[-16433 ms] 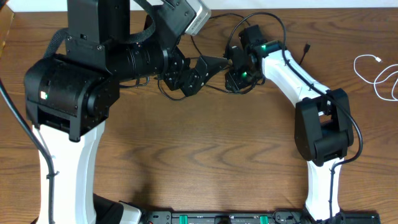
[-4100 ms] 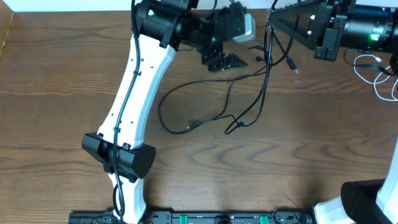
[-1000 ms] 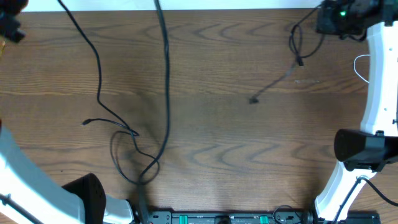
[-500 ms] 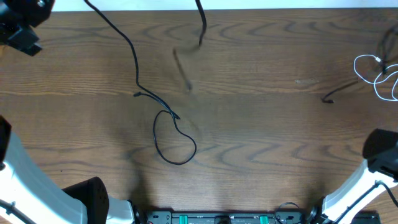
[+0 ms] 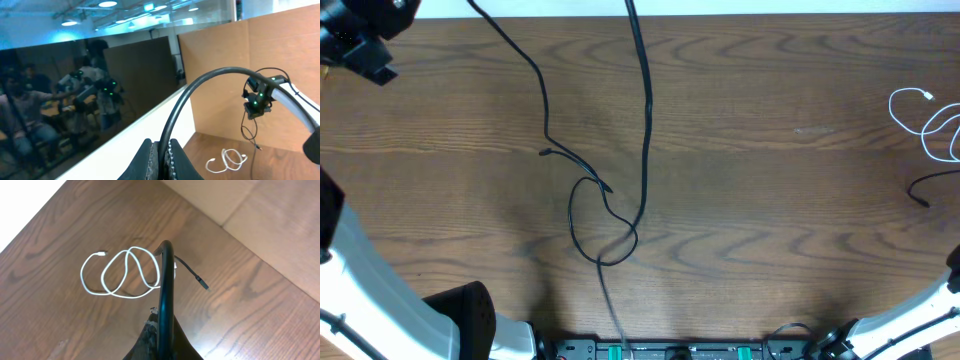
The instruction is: Untangle cables
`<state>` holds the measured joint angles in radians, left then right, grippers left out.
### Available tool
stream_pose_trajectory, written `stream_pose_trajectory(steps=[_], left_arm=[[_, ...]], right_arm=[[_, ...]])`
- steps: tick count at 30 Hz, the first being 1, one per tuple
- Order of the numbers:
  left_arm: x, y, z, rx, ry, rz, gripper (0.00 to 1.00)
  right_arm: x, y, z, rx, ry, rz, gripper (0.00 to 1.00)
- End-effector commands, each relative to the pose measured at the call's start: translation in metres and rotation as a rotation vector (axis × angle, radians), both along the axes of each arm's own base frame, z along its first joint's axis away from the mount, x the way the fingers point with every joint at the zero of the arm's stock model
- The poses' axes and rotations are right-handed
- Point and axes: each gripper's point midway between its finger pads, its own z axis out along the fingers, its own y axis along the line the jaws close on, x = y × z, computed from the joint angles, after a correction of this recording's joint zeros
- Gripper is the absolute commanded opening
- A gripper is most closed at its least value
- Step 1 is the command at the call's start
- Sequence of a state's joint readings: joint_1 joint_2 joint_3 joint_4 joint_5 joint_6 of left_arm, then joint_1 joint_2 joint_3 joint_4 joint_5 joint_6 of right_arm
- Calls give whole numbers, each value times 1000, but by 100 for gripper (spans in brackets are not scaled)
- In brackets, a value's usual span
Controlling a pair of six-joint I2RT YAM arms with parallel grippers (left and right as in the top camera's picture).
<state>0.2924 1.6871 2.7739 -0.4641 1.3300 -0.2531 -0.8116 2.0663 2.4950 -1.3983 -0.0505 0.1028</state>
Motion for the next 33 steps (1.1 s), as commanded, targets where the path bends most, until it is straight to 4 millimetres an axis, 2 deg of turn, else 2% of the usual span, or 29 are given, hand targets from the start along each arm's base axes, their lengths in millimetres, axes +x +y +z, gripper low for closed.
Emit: stream_pose_trajectory(steps=[1,5,6,7,8,9,11,16,18,22,25,28,32,33], left_arm=[[3,-9,-2,-5,15,-51,7],[10,-16,-5,-14,29,-77,7],[12,-17,-5,-16,30,-81,7],[13,-19,-6,-18,31,-86,7],[14,-20,-6,-16,29,-91,7],[15,-21,-6,-19,32,-95,7],[19,-22,-8,-22,39,-96,7],[38,-20,-18,-33,90,-101,7],[50,-24,-28,-38,133,-121,7],[67,-41,-50,-11,171,-170,7],[92,-62,-79,2,252,-176,8],[110,-87,-108,37,313,-180,7],[124,-120,-129,58,357,-206,7],[128,-132,-137,68,367,-222,7]], right_arm=[[-21,-11,19,-4,-54,-74,1],[-31,-18,19,16,-74,-103,1],[-30,-17,19,32,-93,-94,8],[-28,-16,20,48,-109,-83,28],[-27,-14,20,58,-120,-75,61],[-25,-12,21,71,-133,-63,81],[-22,-9,21,86,-148,-48,99],[-13,2,31,111,-205,2,99],[-6,18,51,112,-281,82,99],[-8,42,91,76,-379,153,99],[-19,77,141,17,-489,232,99],[-32,105,172,-30,-550,281,99],[-43,138,190,-57,-571,356,99],[-46,156,190,-56,-562,415,99]])
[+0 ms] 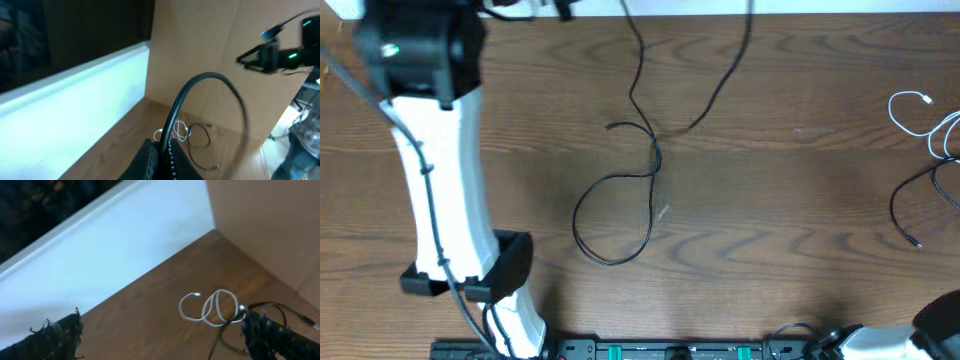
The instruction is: Untangle cables
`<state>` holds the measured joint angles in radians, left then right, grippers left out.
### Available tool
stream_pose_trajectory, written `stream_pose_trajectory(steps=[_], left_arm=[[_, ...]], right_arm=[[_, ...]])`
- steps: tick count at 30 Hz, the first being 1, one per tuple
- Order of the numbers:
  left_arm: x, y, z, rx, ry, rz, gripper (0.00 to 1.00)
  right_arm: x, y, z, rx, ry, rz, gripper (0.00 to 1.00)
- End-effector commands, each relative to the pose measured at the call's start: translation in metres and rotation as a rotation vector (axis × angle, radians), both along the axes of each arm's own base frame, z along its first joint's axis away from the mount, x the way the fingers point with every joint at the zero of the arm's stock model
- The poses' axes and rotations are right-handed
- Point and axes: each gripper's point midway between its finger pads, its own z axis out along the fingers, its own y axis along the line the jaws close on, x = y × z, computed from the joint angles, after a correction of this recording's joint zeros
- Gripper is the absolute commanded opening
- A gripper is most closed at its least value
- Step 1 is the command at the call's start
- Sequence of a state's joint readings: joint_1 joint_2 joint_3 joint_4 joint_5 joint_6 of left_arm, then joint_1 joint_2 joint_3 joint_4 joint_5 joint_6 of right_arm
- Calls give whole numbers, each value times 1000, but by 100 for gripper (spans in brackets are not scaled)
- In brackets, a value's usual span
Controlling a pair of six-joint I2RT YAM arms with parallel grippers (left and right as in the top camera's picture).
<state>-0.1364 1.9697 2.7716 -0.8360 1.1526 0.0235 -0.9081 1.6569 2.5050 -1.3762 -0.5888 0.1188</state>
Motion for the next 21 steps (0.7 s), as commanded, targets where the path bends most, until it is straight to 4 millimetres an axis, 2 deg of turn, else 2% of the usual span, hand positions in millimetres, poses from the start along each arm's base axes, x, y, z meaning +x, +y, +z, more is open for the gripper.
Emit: stream_pose_trajectory(steps=[1,6,12,14,21], left_arm=[[13,-31,-17,37,-21,-4,7],[23,-68,-51,81,33,-52,7],[29,-89,-77,168,39,5,7],[25,-99,-85,213,19,17,7],[14,-131,-106,254,41,-38,7]], right_arm=[[3,38,0,-24,10,153,99],[6,81,-8,-15,43,295,99],[7,145,-17,-27,61,573,99],[7,161,-19,-43,70,631,99],[1,195,-12,-69,50,729,99]])
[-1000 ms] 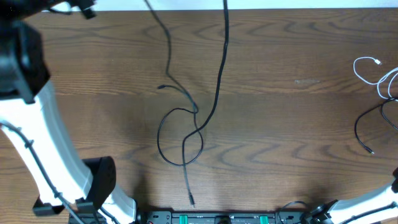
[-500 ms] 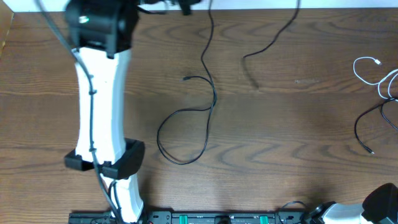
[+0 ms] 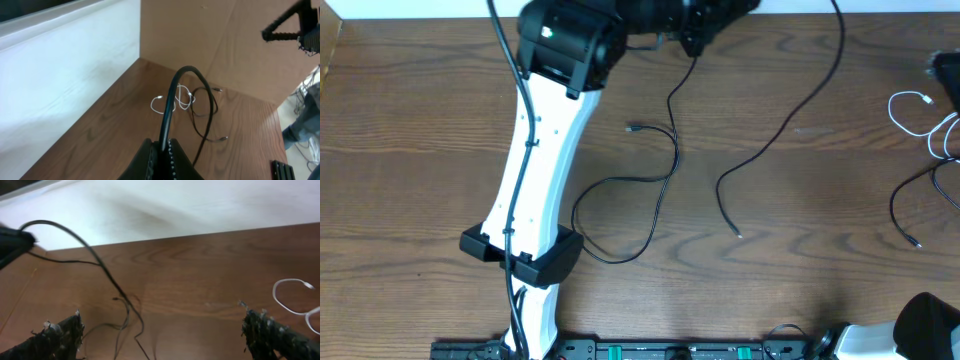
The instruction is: Untangle cables
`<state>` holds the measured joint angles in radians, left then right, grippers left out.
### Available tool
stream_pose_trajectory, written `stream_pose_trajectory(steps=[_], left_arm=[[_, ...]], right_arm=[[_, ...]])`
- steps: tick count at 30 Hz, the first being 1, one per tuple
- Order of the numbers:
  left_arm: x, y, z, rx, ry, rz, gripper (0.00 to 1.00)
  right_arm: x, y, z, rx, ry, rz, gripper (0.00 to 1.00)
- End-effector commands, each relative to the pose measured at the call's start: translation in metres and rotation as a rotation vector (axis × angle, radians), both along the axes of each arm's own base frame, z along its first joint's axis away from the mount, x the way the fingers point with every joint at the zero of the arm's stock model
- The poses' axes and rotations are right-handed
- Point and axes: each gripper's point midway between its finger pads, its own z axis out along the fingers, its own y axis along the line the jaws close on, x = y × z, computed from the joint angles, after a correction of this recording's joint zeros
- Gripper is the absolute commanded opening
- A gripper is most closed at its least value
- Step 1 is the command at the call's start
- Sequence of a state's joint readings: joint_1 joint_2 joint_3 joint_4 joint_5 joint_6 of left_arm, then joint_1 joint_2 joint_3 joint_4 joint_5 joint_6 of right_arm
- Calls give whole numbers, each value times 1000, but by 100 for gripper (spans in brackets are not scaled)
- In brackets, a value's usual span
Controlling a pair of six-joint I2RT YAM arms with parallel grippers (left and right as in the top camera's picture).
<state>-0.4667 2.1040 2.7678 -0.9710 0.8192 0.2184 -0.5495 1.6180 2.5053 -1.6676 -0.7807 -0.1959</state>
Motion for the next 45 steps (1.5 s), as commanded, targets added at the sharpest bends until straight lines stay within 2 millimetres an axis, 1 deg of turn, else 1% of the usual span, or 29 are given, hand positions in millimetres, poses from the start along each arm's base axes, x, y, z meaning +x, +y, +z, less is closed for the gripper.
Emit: stream_pose_trajectory(steps=[1,2,4,7,9,12,16,18,21,25,27,29,32,33,35,38,39,42,43,45], left_arm=[[3,-15,-20,40,5,-14,7],[3,-21,-27,47,19,-25,7],[5,-38,-48,69,57,-52,7],[4,-52,-64,85,83,-76,7],[2,-58,-66,84,80,-89,7],[1,-59,-63,78,70,-90,7],[0,-56,-69,95,100,-87,7],[1,-54,-72,105,108,-76,7],[9,-50,-76,132,102,-28,7],[12,-48,-76,133,93,-19,7],[15,-44,-75,132,93,-10,7],[19,-40,-75,132,94,2,7],[26,-33,-75,130,95,19,7],[29,-29,-76,130,97,27,7],[31,-26,-76,129,103,36,7],[32,-25,-76,130,104,38,7],[32,-25,-76,131,103,38,7],[33,-23,-76,132,100,40,7],[34,-22,-77,137,90,42,7],[39,-18,-78,151,80,66,7]], right_arm=[[-15,29,14,-30,-59,89,99],[-18,34,16,-36,-67,98,99],[-26,42,21,-59,-86,109,99],[-34,46,23,-88,-90,99,99],[-39,47,19,-105,-67,87,99],[-38,54,18,-105,-64,113,99],[-36,66,16,-107,-61,163,99],[-35,65,14,-113,-53,159,99],[-31,63,12,-113,-44,156,99],[-25,59,7,-114,-24,148,99],[-20,51,0,-143,2,115,99],[-16,47,-4,-164,22,101,99],[-10,57,-10,-200,20,171,99],[-7,65,-13,-210,23,210,99],[0,72,-21,-232,49,232,99],[15,80,-39,-251,121,237,99],[25,84,-49,-254,155,252,99],[41,91,-67,-245,208,285,99],[49,97,-77,-240,237,306,99],[58,105,-89,-238,266,335,99]])
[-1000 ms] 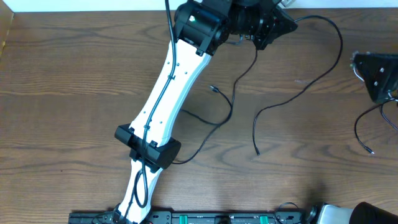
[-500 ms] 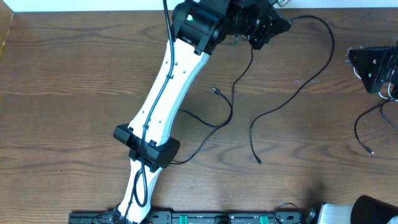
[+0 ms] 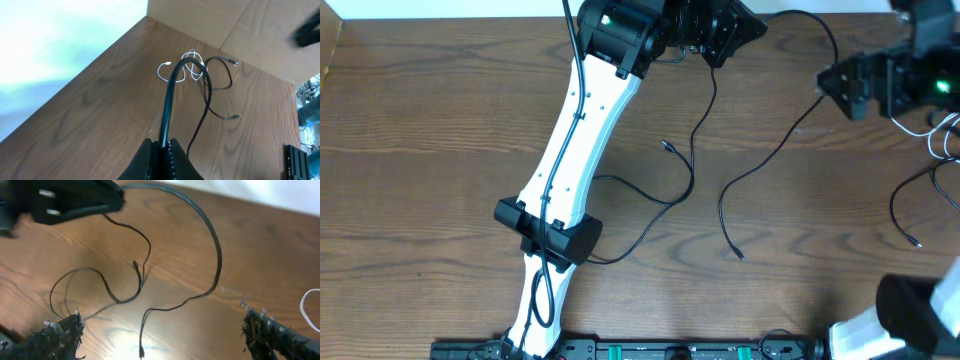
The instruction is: Untangle cables
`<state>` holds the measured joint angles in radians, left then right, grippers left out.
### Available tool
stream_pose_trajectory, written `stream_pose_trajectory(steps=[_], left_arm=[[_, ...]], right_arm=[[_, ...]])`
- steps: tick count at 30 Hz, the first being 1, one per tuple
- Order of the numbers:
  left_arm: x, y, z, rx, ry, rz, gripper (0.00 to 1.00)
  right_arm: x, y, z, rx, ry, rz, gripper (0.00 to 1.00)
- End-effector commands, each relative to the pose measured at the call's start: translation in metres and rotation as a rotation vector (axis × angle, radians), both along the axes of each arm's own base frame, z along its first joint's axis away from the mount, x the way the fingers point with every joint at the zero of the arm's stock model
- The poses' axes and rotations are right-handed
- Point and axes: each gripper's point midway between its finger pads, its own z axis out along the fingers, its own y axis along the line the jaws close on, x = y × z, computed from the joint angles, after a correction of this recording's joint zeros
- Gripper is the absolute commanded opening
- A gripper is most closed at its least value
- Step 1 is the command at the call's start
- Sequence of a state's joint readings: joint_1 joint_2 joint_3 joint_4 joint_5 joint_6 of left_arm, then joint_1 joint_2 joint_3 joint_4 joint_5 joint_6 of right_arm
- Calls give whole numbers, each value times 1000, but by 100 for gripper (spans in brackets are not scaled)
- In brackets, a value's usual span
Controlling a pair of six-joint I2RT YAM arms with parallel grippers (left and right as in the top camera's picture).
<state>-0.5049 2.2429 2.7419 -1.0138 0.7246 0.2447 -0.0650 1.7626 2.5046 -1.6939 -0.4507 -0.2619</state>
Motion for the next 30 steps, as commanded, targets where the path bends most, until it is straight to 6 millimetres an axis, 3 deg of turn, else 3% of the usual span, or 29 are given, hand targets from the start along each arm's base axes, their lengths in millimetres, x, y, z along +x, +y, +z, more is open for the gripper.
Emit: stream_pose_trajectory(steps=[1,8,17,20,21,24,26,30], left_arm=[[5,11,11,21,-64,42,7],[12,23,0,85,-81,73,7],[18,45,-11,124,-32,110,8],[20,56,-16,138,-3,130,37],[20,57,-17,141,2,132,43],[18,63,-23,165,16,126,76],[16,65,-27,193,6,115,84],[16,85,-48,323,26,175,85]], right_arm=[[16,13,-23,-11,65,33,99],[50,37,-47,-44,71,91,99],[67,30,-54,-139,37,61,99],[68,28,-55,-158,31,72,99],[69,28,-56,-159,32,72,99],[74,29,-66,-159,58,73,99],[80,30,-78,-141,102,50,99],[83,42,-108,-99,206,75,99]])
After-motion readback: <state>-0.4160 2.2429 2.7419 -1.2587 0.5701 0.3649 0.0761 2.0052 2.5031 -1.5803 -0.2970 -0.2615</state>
